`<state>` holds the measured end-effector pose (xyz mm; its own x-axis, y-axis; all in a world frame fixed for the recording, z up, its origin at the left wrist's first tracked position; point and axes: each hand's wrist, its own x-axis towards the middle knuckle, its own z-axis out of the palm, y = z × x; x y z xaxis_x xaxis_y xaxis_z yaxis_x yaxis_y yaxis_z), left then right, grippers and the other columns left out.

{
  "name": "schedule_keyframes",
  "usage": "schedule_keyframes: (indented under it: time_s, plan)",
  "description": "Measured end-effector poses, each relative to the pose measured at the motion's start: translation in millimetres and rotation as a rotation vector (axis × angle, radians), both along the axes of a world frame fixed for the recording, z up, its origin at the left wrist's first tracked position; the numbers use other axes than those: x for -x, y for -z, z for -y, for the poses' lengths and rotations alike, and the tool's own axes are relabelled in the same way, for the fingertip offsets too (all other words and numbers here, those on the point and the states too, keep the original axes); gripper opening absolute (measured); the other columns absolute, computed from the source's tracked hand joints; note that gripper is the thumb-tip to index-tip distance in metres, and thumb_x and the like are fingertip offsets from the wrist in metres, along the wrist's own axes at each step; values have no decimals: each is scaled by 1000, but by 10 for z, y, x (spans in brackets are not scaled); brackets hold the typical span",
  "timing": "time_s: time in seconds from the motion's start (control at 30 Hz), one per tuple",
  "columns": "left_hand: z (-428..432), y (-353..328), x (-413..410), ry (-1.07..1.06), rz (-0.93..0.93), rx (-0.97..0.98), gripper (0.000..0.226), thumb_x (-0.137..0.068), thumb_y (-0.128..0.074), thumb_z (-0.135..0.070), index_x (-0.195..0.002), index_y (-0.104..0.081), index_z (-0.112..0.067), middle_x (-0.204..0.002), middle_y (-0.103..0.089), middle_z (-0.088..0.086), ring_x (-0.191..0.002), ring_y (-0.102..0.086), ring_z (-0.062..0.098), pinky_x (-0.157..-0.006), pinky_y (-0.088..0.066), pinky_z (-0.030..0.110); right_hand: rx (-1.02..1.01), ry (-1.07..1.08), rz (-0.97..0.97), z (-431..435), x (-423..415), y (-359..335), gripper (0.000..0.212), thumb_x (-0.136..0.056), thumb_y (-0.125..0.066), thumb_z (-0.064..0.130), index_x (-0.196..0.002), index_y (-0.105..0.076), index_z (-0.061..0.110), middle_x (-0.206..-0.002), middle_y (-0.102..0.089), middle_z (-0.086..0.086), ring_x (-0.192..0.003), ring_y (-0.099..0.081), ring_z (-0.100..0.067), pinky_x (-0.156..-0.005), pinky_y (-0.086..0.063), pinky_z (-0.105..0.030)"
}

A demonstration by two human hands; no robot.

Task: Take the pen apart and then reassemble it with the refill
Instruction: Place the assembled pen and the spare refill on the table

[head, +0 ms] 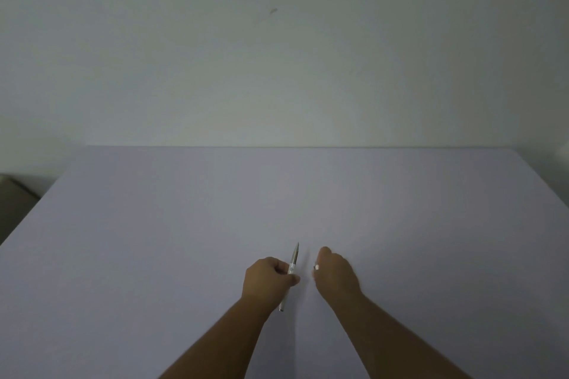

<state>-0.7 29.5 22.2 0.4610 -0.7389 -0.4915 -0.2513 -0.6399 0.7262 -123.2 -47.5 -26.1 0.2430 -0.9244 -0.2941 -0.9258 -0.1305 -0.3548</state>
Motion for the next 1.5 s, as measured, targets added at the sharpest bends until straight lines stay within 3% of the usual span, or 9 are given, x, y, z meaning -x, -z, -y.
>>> schedule_keyframes:
  time_s: [0.13, 0.27, 0.37, 0.53, 0.63, 1.1, 1.23, 1.37, 1.5]
  plan:
    - [1, 20, -6, 11, 11, -12, 13, -68, -79, -23, -70, -66, -22, -72, -66, -6, -68, -62, 11, -71, -56, 29, -76, 196, 288, 73, -68, -115, 31, -92, -51, 25, -116, -60, 7, -111, -67, -12, -105, -61, -29, -85, -47, -32]
    - [28, 9, 15, 23, 25, -32, 17, -69, -79, -24, -67, -62, -23, -71, -64, -5, -66, -60, 11, -64, -52, 25, -235, 484, 853, 247, -133, -381, 15, -91, -58, 25, -87, -66, 14, -82, -70, -3, -72, -65, -16, -66, -51, -23]
    - [55, -3, 43, 30, 30, -38, 18, -70, -79, -23, -67, -61, -23, -71, -62, -5, -66, -58, 11, -62, -49, 22, -317, 552, 1009, 330, -146, -528, 12, -90, -60, 20, -81, -66, 14, -74, -69, -2, -64, -64, -9, -57, -51, -18]
    - [74, -30, 65, 38, 34, -8, 15, -69, -78, -23, -70, -64, -21, -69, -63, -4, -64, -58, 11, -62, -49, 24, -410, 429, 983, 257, -105, -591, 16, -87, -63, 17, -74, -69, 12, -72, -71, -4, -65, -65, -15, -61, -52, -22]
    - [89, -50, 73, 31, 35, 1, 17, -70, -77, -23, -66, -61, -22, -67, -61, -4, -61, -56, 11, -58, -47, 22, -461, 358, 927, 181, -87, -586, 10, -85, -66, 16, -84, -70, 7, -79, -72, -7, -68, -64, -16, -63, -53, -23]
    - [111, 23, 106, 28, 56, 1, 19, -72, -77, -24, -65, -59, -26, -68, -60, -7, -62, -55, 8, -53, -41, 19, -481, 349, 857, 139, -53, -542, 15, -86, -66, 21, -91, -68, 7, -82, -69, -8, -65, -61, -13, -62, -56, -21]
    - [111, 133, 104, -12, 39, -32, 16, -71, -77, -25, -82, -67, -21, -72, -62, -6, -64, -58, 8, -45, -42, 16, -289, 367, 580, 162, -54, -416, 26, -93, -51, 30, -104, -62, 9, -98, -69, -10, -80, -66, -22, -78, -57, -35]
    - [110, 288, 120, -56, 44, -68, 23, -69, -79, -24, -88, -67, -17, -81, -66, -2, -75, -62, 15, -66, -51, 26, -113, 251, 214, 144, 114, -259, 22, -92, -43, 12, -105, -60, 8, -112, -63, -14, -104, -60, -29, -77, -43, -26]
    - [96, 415, 155, -54, 89, -93, 18, -70, -77, -27, -78, -62, -22, -72, -60, -7, -66, -55, 9, -50, -38, 17, -121, 264, 124, 78, 253, -119, 24, -87, -49, 12, -107, -57, 2, -115, -59, -20, -105, -59, -35, -83, -50, -32]
